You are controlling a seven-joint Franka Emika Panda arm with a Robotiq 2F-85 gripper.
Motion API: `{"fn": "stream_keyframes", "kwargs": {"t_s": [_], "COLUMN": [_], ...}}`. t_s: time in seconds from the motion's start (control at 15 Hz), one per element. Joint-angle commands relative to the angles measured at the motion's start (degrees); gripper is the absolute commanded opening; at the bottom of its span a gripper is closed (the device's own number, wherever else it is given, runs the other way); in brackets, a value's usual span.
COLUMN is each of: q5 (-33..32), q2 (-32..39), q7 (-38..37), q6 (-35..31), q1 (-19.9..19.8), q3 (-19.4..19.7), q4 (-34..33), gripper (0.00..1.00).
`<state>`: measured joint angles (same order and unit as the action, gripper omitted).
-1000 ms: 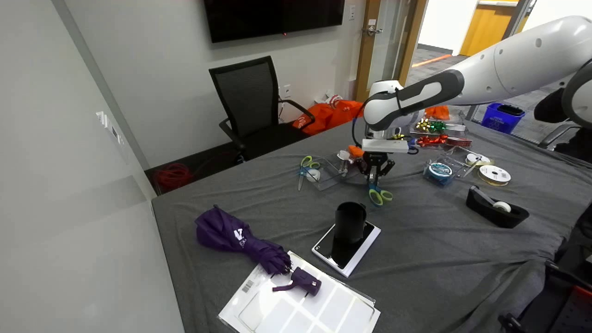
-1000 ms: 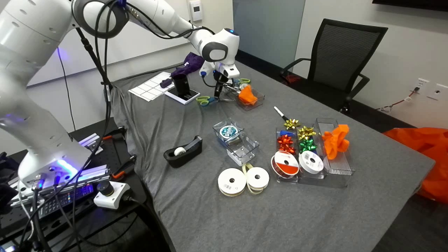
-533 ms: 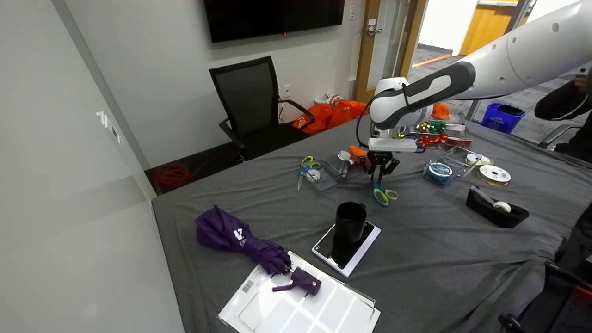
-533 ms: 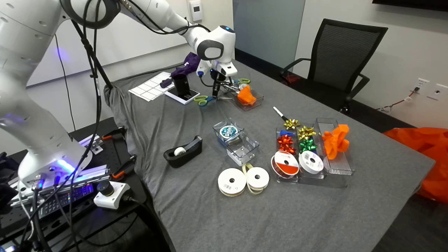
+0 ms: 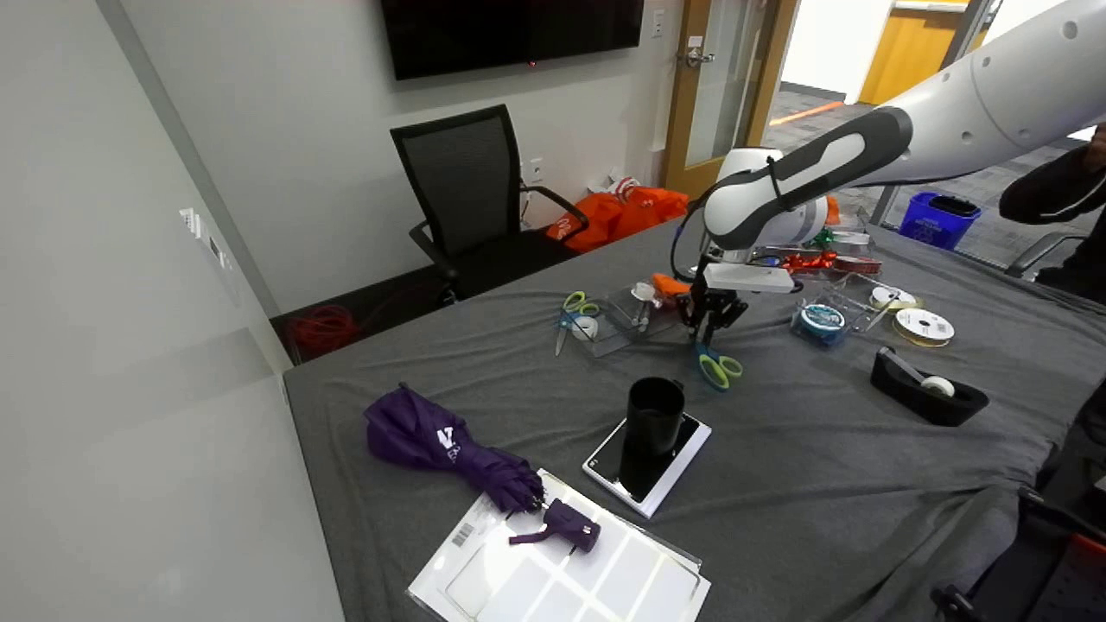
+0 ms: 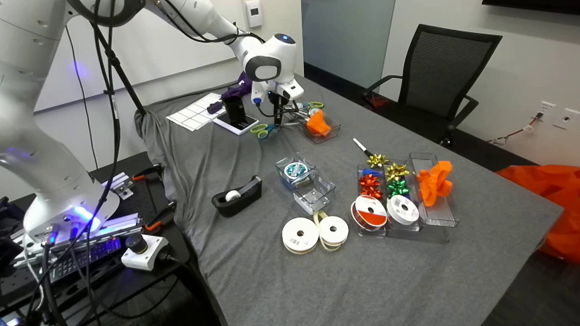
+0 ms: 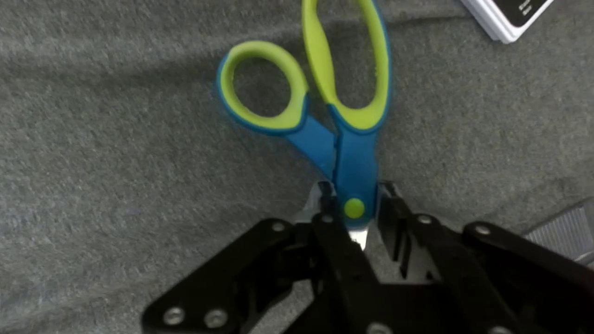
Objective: Put the right scissors in the cup
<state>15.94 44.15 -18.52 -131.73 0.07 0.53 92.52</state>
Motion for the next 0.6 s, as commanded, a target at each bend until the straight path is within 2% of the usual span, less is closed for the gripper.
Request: {"fn": "stream_keyframes", "kwargs": {"t_s": [0.0, 0.27, 0.53], "q5": [3.6, 7.8, 7.8], "q2": [-5.2, -6.9, -8.4], "q7": [8.9, 21.3, 22.3], "q6": [-0.8, -0.8, 3.3], "q1": [-3.6, -7.7, -8.2], "q3": [-4.0, -7.5, -6.8], "q4": [7.1, 9.9, 10.6], "gripper": [0.06, 0.06, 0.06]}}
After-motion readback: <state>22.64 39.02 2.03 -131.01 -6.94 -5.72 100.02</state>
